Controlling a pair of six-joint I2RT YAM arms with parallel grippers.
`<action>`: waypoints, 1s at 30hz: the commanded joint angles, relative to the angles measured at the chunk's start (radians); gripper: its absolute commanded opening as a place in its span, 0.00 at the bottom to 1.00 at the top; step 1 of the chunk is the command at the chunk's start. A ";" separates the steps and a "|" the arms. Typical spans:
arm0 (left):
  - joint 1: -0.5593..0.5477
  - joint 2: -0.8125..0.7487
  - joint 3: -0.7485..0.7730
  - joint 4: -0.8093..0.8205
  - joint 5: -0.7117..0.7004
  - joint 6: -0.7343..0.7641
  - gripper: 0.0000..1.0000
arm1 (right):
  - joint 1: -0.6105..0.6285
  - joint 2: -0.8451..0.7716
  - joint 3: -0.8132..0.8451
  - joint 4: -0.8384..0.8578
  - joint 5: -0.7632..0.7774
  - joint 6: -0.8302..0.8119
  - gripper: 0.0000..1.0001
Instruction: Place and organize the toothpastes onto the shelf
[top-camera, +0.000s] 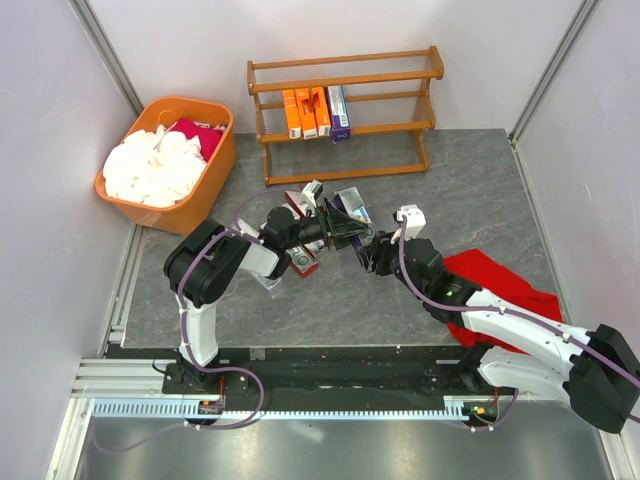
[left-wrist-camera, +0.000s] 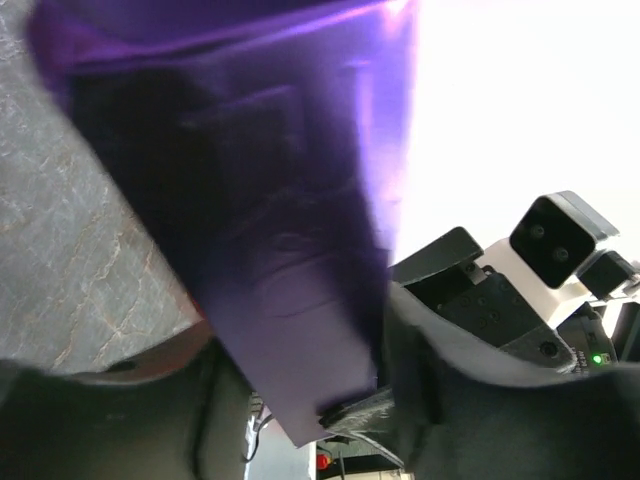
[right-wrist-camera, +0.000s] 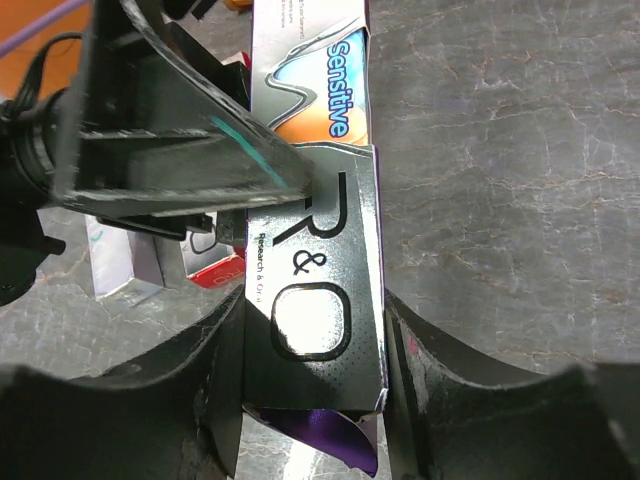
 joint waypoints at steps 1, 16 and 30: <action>0.000 -0.013 0.000 0.077 0.025 -0.016 0.71 | 0.004 -0.010 -0.001 0.025 0.050 -0.010 0.43; 0.075 -0.172 -0.132 -0.107 -0.027 0.136 1.00 | -0.003 0.094 0.130 0.011 0.286 -0.041 0.41; 0.117 -0.241 -0.176 -0.182 -0.013 0.212 1.00 | -0.272 0.415 0.550 0.036 0.122 -0.125 0.42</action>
